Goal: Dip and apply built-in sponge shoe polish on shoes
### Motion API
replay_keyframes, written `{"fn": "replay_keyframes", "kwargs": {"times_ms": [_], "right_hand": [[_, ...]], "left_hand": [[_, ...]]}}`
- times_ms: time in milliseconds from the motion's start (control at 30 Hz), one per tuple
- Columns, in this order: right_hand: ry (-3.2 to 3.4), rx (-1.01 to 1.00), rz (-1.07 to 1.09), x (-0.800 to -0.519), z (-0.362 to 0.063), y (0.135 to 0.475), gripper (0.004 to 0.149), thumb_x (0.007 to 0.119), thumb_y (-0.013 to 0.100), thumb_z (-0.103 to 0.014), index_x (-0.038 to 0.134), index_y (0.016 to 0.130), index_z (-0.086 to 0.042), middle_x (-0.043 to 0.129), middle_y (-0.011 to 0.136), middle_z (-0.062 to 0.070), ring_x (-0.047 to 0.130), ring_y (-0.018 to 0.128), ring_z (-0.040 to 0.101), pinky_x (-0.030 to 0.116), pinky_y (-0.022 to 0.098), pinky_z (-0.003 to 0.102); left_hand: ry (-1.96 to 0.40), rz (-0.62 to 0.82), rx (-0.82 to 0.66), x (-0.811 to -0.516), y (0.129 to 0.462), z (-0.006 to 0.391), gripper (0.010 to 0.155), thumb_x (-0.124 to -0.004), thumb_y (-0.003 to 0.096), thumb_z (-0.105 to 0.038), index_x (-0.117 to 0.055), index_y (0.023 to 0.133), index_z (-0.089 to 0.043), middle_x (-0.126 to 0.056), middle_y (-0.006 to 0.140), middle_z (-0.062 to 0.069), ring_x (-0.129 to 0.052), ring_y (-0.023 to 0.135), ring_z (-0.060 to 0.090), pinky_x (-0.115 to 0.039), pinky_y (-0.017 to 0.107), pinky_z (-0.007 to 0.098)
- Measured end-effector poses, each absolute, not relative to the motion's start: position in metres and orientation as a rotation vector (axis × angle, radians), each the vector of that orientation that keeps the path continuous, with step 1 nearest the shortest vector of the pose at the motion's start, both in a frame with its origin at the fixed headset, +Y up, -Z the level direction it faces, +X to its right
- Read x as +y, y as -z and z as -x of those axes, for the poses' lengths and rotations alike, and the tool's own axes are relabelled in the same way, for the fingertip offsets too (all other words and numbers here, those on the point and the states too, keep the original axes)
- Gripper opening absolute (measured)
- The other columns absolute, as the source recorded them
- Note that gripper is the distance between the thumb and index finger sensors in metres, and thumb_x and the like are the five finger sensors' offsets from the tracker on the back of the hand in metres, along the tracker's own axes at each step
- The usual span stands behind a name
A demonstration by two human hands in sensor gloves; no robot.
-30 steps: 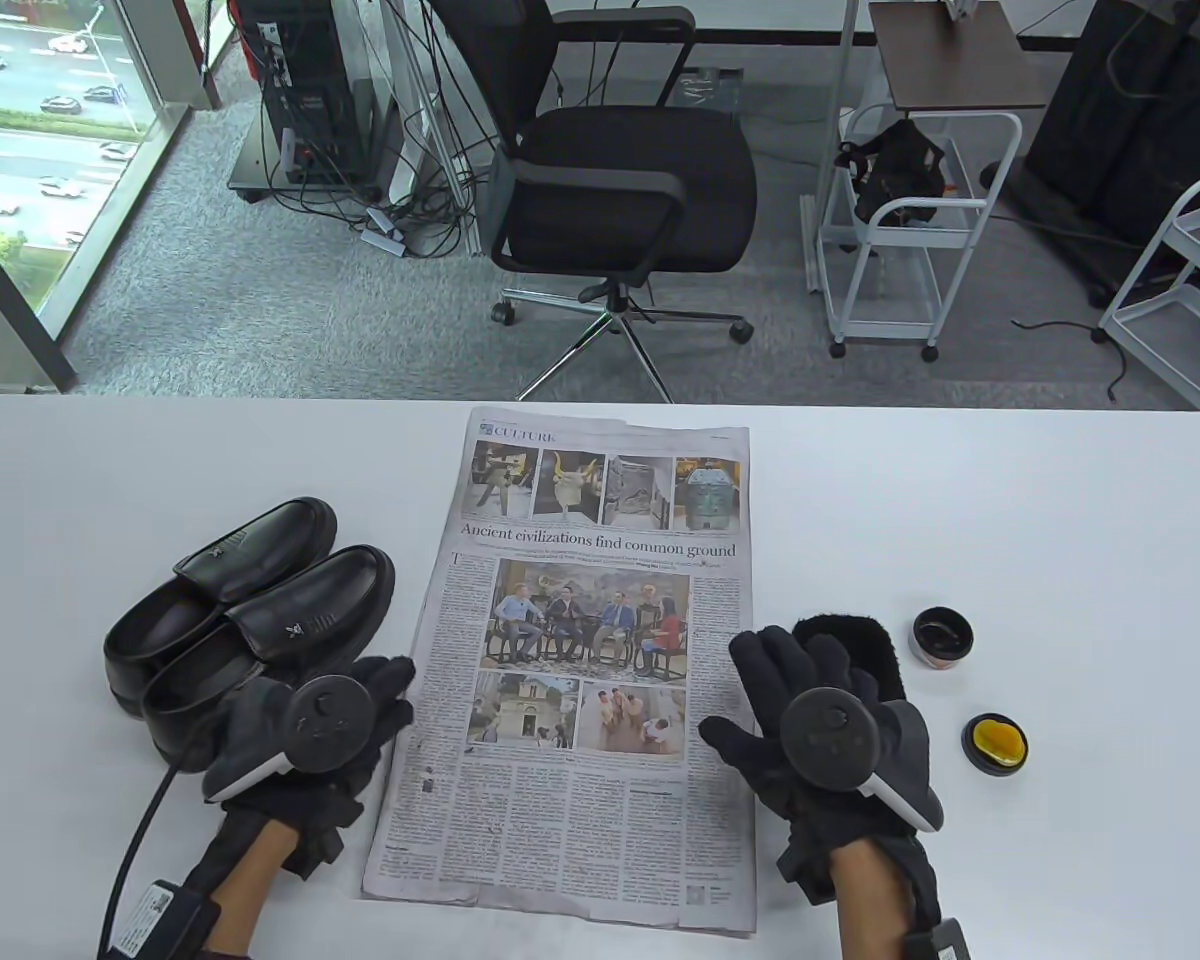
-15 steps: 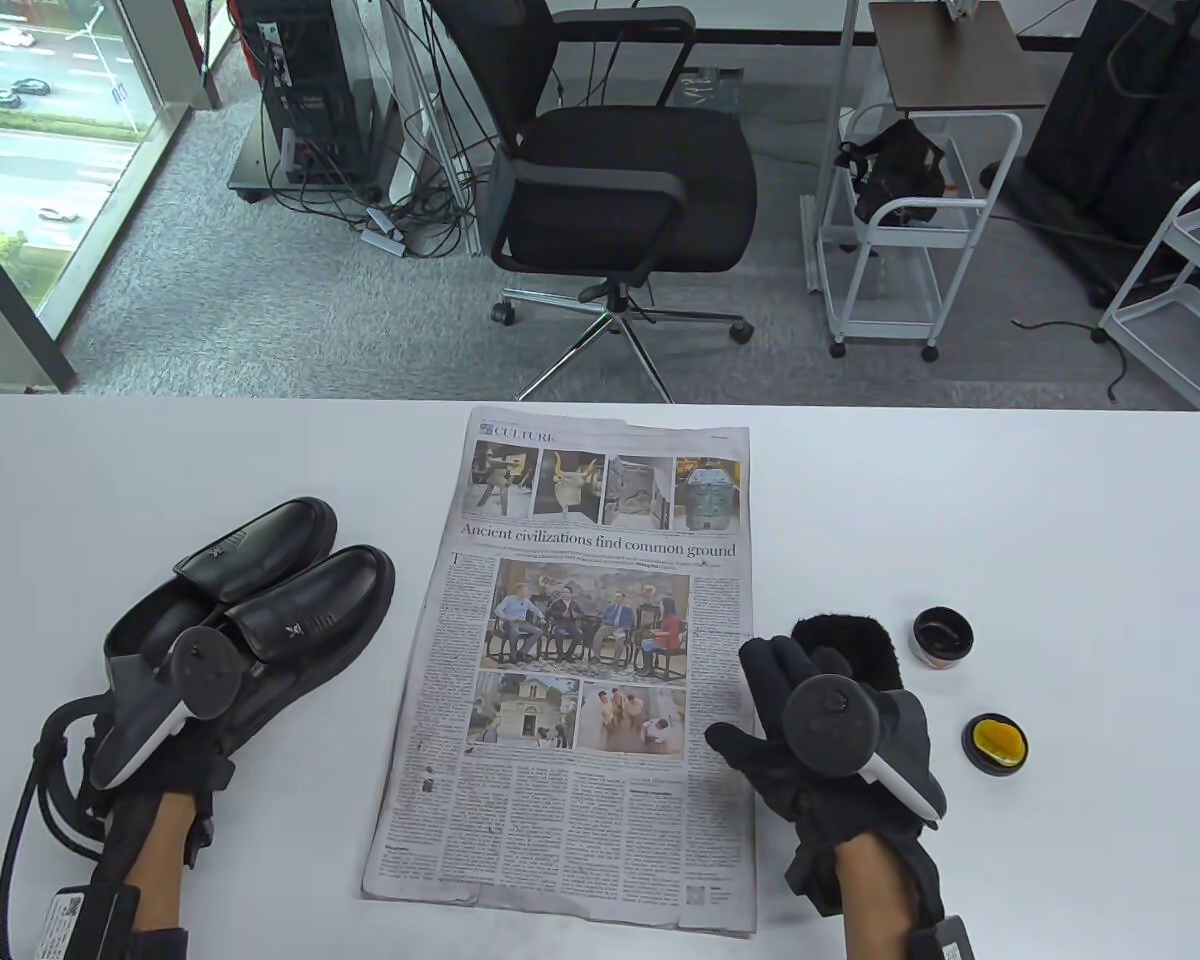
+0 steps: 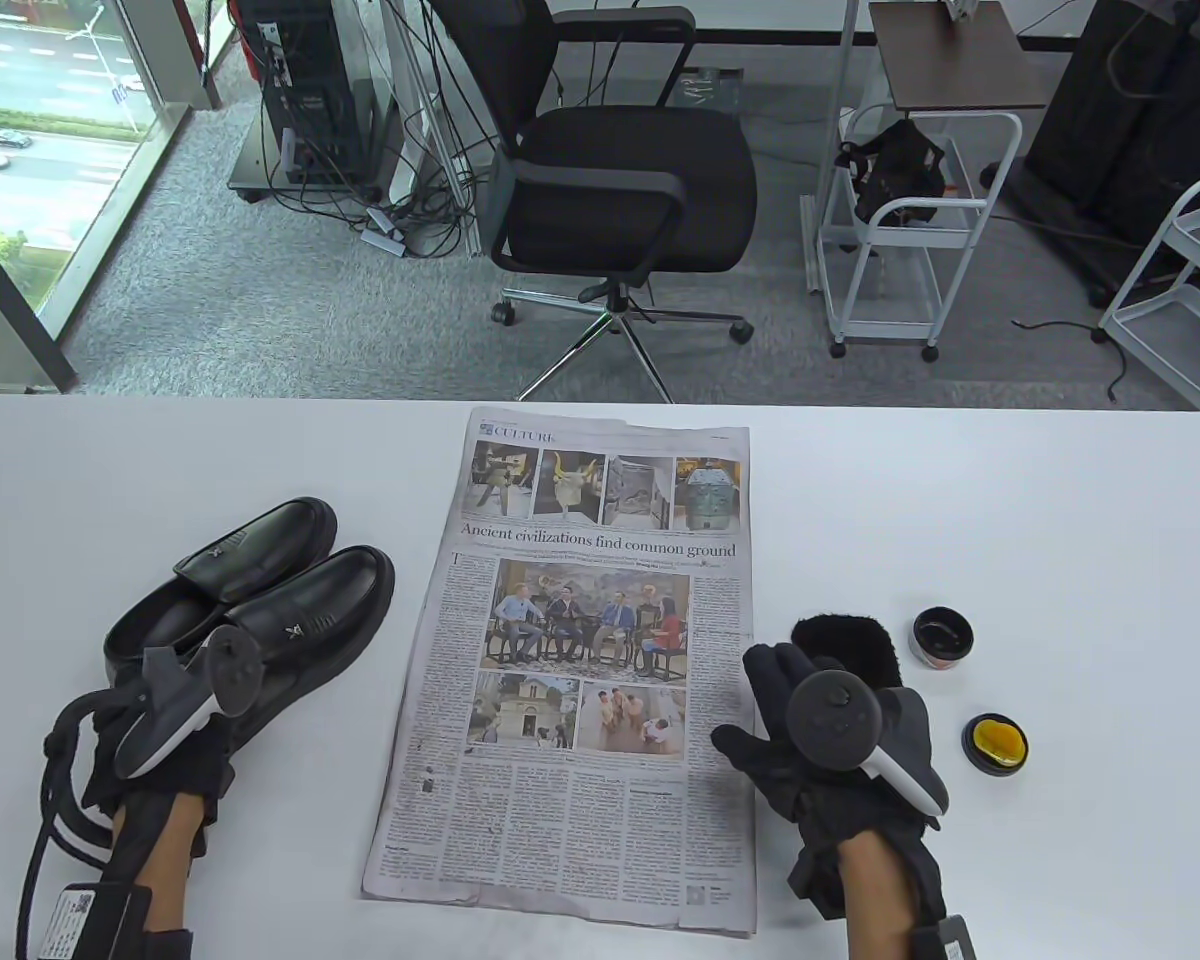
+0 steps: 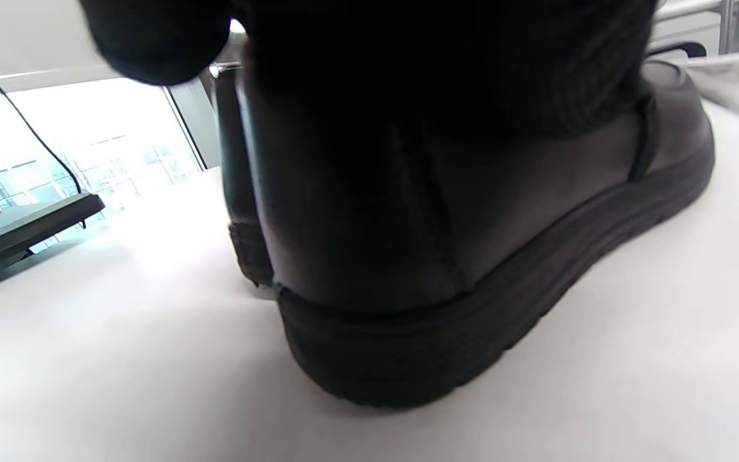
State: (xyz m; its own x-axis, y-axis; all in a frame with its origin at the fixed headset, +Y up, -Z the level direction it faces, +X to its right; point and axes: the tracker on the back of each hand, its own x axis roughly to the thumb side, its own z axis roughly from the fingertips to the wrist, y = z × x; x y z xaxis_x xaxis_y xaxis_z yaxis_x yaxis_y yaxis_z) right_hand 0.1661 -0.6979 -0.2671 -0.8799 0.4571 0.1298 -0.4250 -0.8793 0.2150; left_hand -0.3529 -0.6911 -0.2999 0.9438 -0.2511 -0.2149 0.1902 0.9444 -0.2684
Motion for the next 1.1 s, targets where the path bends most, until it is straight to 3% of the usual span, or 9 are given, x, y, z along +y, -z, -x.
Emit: {"fn": "replay_keyframes", "kwargs": {"times_ms": [100, 167, 200, 300, 467, 667, 833, 967, 1100], "right_hand": [[-2.653, 0.253, -0.244, -0.698, -0.166, 0.267, 0.081, 0.068, 0.047, -0.058, 0.039, 0.111, -0.017, 0.037, 0.118, 0.021, 0.038, 0.099, 0.067, 0.037, 0.063, 0.084], [-2.652, 0.26, -0.245, -0.698, -0.166, 0.267, 0.081, 0.068, 0.047, -0.058, 0.039, 0.111, -0.017, 0.037, 0.118, 0.021, 0.039, 0.099, 0.067, 0.038, 0.063, 0.084], [-2.652, 0.264, -0.246, -0.699, -0.166, 0.267, 0.081, 0.068, 0.047, -0.058, 0.039, 0.111, -0.016, 0.037, 0.118, 0.021, 0.039, 0.099, 0.067, 0.038, 0.063, 0.084], [-2.65, 0.27, -0.245, -0.698, -0.166, 0.267, 0.081, 0.068, 0.047, -0.057, 0.039, 0.11, -0.016, 0.037, 0.118, 0.021, 0.039, 0.099, 0.067, 0.038, 0.063, 0.084], [-2.639, 0.254, -0.233, -0.697, -0.168, 0.267, 0.08, 0.069, 0.048, -0.057, 0.039, 0.11, -0.016, 0.037, 0.118, 0.021, 0.039, 0.099, 0.067, 0.038, 0.063, 0.084], [-2.634, 0.251, -0.216, -0.696, -0.17, 0.268, 0.08, 0.069, 0.048, -0.056, 0.039, 0.11, -0.016, 0.036, 0.118, 0.022, 0.038, 0.099, 0.067, 0.038, 0.063, 0.084], [-2.63, 0.259, -0.18, -0.698, -0.174, 0.269, 0.08, 0.069, 0.048, -0.055, 0.039, 0.11, -0.016, 0.035, 0.118, 0.022, 0.037, 0.099, 0.067, 0.034, 0.062, 0.085], [-2.619, 0.265, -0.147, -0.701, -0.179, 0.269, 0.079, 0.069, 0.048, -0.055, 0.039, 0.11, -0.016, 0.036, 0.117, 0.023, 0.037, 0.099, 0.067, 0.031, 0.061, 0.086], [-2.61, 0.286, -0.13, -0.704, -0.181, 0.27, 0.079, 0.069, 0.048, -0.055, 0.04, 0.11, -0.015, 0.036, 0.117, 0.023, 0.036, 0.099, 0.067, 0.031, 0.061, 0.086]], "left_hand": [[0.25, 0.259, 0.217, -0.698, 0.302, 0.348, 0.051, -0.081, 0.0525, -0.054, -0.089, 0.091, -0.021, -0.091, 0.091, 0.007, -0.072, 0.067, 0.022, -0.072, 0.054, 0.056], [0.217, 0.307, 0.203, -0.707, 0.302, 0.346, 0.053, -0.082, 0.0539, -0.048, -0.079, 0.098, -0.02, -0.091, 0.092, 0.005, -0.072, 0.083, 0.028, -0.064, 0.061, 0.067], [0.214, 0.292, 0.197, -0.707, 0.301, 0.346, 0.048, -0.082, 0.0542, -0.046, -0.078, 0.096, -0.021, -0.094, 0.087, 0.001, -0.076, 0.082, 0.026, -0.064, 0.062, 0.069], [0.2, 0.144, 0.204, -0.702, 0.297, 0.348, 0.041, -0.085, 0.0518, -0.041, -0.086, 0.088, -0.022, -0.1, 0.078, 0.001, -0.089, 0.071, 0.022, -0.069, 0.061, 0.071], [0.152, -0.057, 0.186, -0.678, 0.288, 0.34, 0.041, -0.086, 0.049, -0.041, -0.088, 0.085, -0.022, -0.1, 0.075, 0.0, -0.09, 0.068, 0.019, -0.075, 0.06, 0.069], [0.05, -0.351, -0.021, -0.65, 0.27, 0.301, 0.041, -0.085, 0.0486, -0.042, -0.088, 0.085, -0.023, -0.101, 0.074, -0.001, -0.091, 0.066, 0.018, -0.076, 0.059, 0.069], [-0.101, -0.344, -0.221, -0.647, 0.27, 0.248, 0.041, -0.086, 0.0481, -0.04, -0.088, 0.085, -0.024, -0.099, 0.078, -0.001, -0.088, 0.077, 0.022, -0.077, 0.061, 0.07], [-0.098, -0.318, -0.386, -0.667, 0.274, 0.207, 0.04, -0.086, 0.0468, -0.04, -0.087, 0.085, -0.027, -0.098, 0.08, -0.003, -0.085, 0.083, 0.021, -0.077, 0.064, 0.066], [-0.106, -0.267, -0.474, -0.688, 0.274, 0.19, 0.04, -0.087, 0.0449, -0.04, -0.089, 0.083, -0.029, -0.1, 0.08, -0.005, -0.085, 0.087, 0.022, -0.079, 0.065, 0.063]]}}
